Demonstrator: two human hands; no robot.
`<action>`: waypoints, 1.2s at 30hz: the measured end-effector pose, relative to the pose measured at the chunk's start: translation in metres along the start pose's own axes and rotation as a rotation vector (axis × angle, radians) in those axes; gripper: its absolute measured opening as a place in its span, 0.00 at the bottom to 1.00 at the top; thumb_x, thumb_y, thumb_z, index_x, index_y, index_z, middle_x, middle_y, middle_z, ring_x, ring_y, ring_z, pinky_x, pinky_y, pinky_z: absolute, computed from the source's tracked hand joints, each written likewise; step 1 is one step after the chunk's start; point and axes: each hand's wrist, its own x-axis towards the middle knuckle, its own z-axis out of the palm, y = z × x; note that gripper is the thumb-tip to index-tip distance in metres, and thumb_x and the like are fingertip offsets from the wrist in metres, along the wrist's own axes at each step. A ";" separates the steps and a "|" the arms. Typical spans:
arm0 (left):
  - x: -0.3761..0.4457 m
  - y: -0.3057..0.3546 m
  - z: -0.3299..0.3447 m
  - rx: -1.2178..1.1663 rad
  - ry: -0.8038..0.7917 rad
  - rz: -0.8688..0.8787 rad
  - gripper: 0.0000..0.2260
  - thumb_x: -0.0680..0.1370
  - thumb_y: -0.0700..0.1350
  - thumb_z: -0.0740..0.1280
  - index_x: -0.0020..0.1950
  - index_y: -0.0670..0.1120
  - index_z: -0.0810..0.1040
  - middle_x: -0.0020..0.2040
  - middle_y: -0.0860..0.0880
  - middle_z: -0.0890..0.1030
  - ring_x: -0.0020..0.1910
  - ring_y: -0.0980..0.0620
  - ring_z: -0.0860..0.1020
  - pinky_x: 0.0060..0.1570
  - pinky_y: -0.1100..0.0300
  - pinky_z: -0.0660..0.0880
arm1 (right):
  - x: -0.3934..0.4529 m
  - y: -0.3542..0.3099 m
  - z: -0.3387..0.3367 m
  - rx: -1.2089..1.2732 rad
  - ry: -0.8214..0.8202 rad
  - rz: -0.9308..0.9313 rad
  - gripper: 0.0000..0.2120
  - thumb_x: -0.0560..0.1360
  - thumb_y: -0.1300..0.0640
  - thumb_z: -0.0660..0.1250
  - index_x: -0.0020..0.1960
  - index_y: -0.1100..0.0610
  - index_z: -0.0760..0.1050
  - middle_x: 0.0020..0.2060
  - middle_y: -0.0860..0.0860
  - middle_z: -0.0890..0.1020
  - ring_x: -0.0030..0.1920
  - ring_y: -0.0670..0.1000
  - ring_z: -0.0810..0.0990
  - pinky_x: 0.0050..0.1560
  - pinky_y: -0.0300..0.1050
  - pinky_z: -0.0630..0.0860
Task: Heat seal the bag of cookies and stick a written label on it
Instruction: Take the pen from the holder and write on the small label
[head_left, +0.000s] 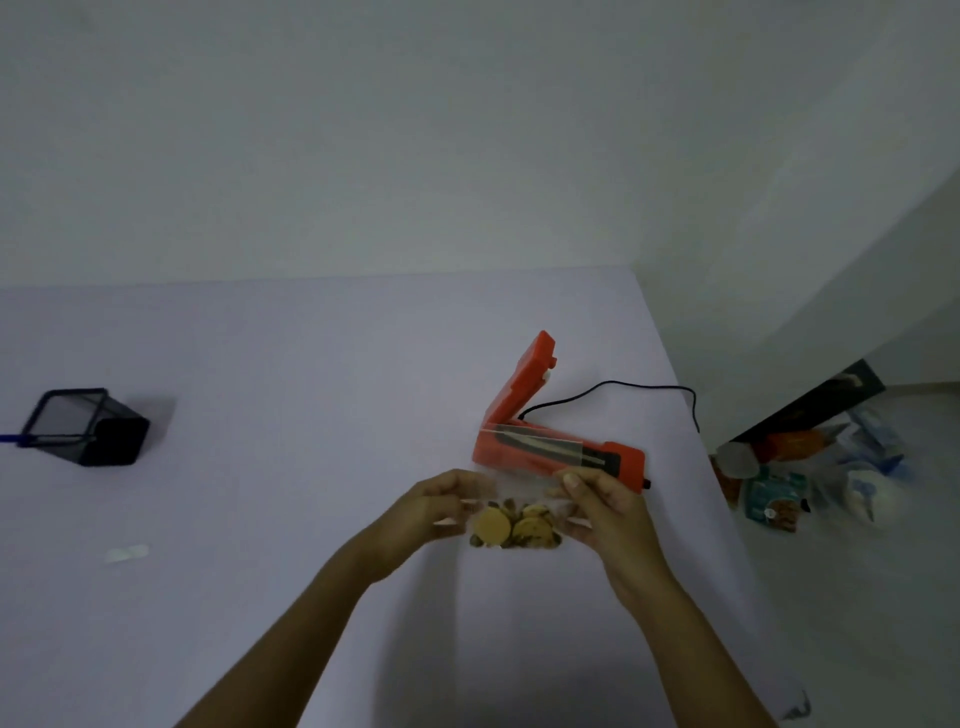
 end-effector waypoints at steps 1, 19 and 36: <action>-0.006 -0.001 -0.004 -0.002 0.013 0.008 0.16 0.72 0.46 0.64 0.60 0.50 0.78 0.59 0.50 0.81 0.59 0.51 0.78 0.60 0.54 0.75 | 0.000 -0.001 0.008 0.003 -0.007 -0.007 0.06 0.77 0.58 0.66 0.49 0.59 0.81 0.42 0.53 0.86 0.42 0.52 0.82 0.45 0.47 0.82; -0.074 -0.093 -0.152 -0.042 0.608 -0.117 0.04 0.76 0.39 0.68 0.48 0.43 0.82 0.45 0.42 0.84 0.45 0.42 0.83 0.48 0.49 0.82 | 0.030 0.072 0.212 -0.214 -0.200 0.257 0.08 0.72 0.64 0.70 0.51 0.61 0.80 0.46 0.58 0.84 0.42 0.53 0.84 0.37 0.43 0.81; -0.051 -0.144 -0.179 1.107 0.450 0.318 0.20 0.78 0.51 0.58 0.67 0.43 0.73 0.68 0.42 0.74 0.65 0.42 0.73 0.60 0.47 0.75 | 0.013 0.116 0.243 -1.183 -0.153 -0.422 0.27 0.80 0.45 0.55 0.75 0.56 0.60 0.76 0.53 0.61 0.77 0.52 0.54 0.76 0.50 0.51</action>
